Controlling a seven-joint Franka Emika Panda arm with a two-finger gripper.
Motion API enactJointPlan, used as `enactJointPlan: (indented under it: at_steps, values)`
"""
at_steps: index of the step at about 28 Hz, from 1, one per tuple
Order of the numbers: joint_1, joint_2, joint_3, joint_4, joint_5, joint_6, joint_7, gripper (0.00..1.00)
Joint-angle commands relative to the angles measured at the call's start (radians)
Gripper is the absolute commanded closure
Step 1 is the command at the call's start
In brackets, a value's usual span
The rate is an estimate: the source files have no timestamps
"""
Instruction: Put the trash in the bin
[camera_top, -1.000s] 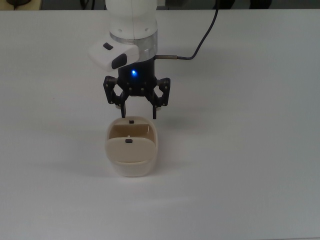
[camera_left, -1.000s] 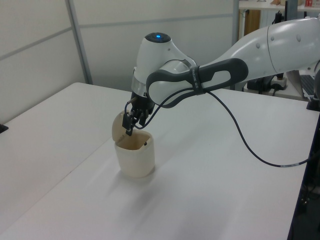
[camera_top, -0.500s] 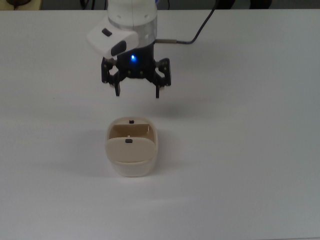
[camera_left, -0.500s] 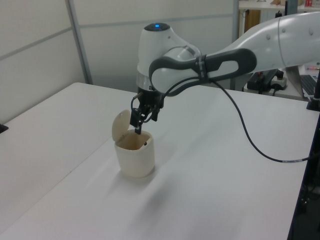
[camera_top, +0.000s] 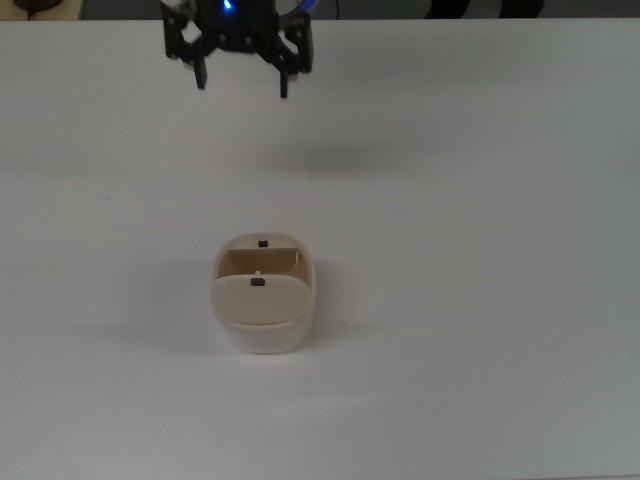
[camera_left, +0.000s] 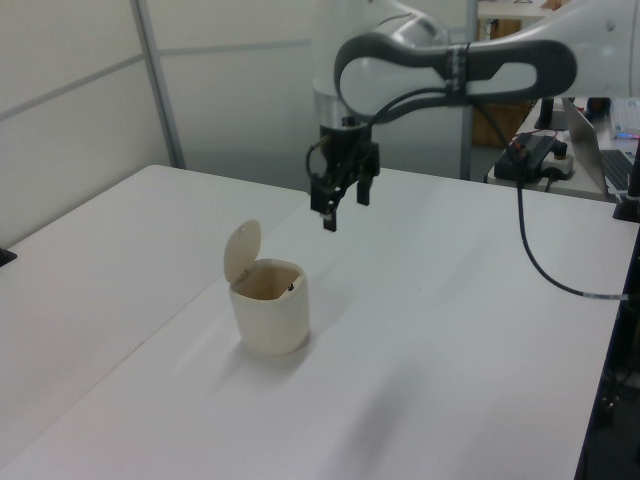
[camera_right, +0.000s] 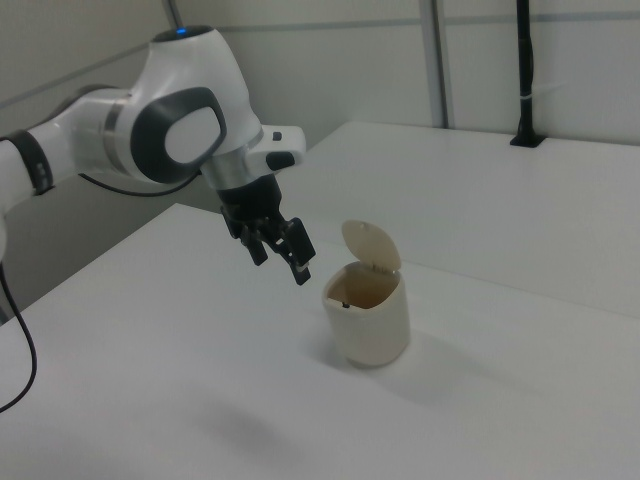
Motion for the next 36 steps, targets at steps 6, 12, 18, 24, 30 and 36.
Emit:
enactJointPlan:
  at_steps: [6, 12, 18, 24, 30, 36]
  values:
    - [0.009, -0.055, -0.014, -0.014, -0.004, -0.08, -0.016, 0.0]
    - [0.015, -0.055, -0.01, -0.016, 0.005, -0.08, -0.02, 0.0]
    - [0.016, -0.055, -0.01, -0.017, 0.011, -0.074, -0.02, 0.0]
    - [0.006, -0.057, -0.008, -0.017, 0.013, -0.074, -0.055, 0.0]
    - [-0.062, -0.072, 0.041, -0.017, 0.025, -0.08, -0.086, 0.0]
    - [-0.077, -0.072, 0.056, -0.017, 0.031, -0.078, -0.086, 0.0]
